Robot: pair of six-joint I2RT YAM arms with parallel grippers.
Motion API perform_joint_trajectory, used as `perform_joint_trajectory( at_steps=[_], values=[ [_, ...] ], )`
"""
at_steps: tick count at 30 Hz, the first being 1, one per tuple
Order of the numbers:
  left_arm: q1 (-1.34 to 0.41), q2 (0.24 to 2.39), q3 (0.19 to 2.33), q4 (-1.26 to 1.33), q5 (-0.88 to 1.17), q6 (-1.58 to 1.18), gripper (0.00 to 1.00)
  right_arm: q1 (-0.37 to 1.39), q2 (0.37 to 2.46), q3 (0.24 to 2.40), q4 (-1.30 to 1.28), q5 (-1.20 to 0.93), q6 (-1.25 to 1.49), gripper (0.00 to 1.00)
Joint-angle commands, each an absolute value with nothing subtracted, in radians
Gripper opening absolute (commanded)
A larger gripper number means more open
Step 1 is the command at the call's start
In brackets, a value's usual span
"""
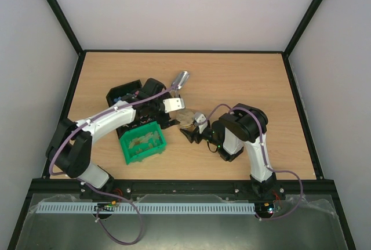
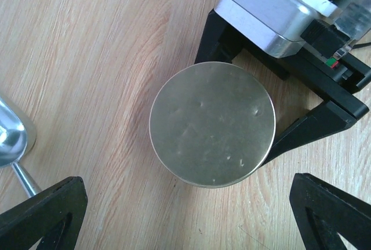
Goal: Pack the candies
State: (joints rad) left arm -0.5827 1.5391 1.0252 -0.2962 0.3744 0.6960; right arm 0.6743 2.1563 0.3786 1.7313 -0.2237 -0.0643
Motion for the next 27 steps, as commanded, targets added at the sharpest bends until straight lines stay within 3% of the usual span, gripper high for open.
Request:
perform_joint_trajectory(
  at_steps=[1,27],
  values=[
    [-0.586,1.503,1.005,-0.310,0.387,0.709,0.99,0.691,2.220,0.342,1.901,-0.302,-0.018,0.81],
    [-0.659,1.517,0.946,-0.236,0.258,0.679,0.99,0.695,2.217,0.336,1.900,-0.337,-0.016,0.79]
  ],
)
